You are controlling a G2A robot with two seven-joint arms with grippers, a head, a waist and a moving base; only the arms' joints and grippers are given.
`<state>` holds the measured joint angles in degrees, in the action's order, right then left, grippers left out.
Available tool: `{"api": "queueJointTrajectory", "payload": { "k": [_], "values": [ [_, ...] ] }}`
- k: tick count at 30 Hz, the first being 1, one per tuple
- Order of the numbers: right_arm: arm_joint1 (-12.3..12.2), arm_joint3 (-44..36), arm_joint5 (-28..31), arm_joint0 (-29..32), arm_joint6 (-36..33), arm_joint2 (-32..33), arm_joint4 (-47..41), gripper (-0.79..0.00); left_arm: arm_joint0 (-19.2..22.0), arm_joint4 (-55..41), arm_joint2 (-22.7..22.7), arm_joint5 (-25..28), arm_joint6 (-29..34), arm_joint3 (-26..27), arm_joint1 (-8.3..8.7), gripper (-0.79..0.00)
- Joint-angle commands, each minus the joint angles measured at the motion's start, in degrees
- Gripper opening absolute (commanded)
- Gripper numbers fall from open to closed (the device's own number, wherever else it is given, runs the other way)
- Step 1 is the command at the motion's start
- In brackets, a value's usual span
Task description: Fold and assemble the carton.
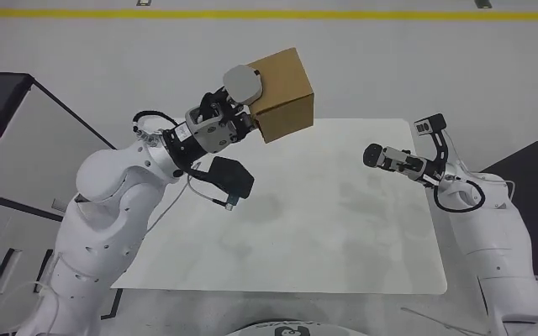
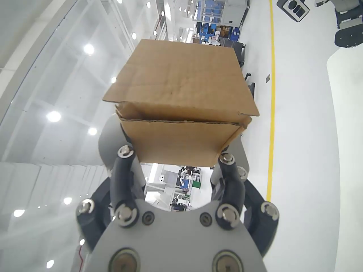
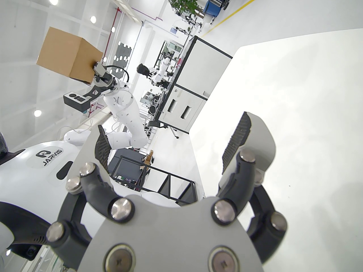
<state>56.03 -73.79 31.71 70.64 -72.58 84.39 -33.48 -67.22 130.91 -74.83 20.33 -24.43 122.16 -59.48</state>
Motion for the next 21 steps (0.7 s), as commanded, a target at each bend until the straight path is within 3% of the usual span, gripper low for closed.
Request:
{"api": "queueJointTrajectory", "payload": {
  "k": [1,8,15,21],
  "values": [
    [0.0,0.0,0.0,0.0,0.0,0.0,0.0,0.0,0.0,0.0,0.0,0.0,0.0,0.0,0.0,-0.785],
    [0.0,0.0,0.0,0.0,0.0,0.0,0.0,0.0,-1.0,-10.03,0.55,7.06,3.13,-0.37,-0.28,-0.785],
    [0.0,0.0,0.0,0.0,0.0,0.0,0.0,0.0,-1.84,-29.1,0.54,11.49,16.45,-1.45,-1.27,-0.785],
    [0.0,0.0,0.0,0.0,0.0,0.0,0.0,0.0,-1.57,-30.22,0.57,12.25,17.52,-0.93,-1.3,-0.785]
  ]
}}
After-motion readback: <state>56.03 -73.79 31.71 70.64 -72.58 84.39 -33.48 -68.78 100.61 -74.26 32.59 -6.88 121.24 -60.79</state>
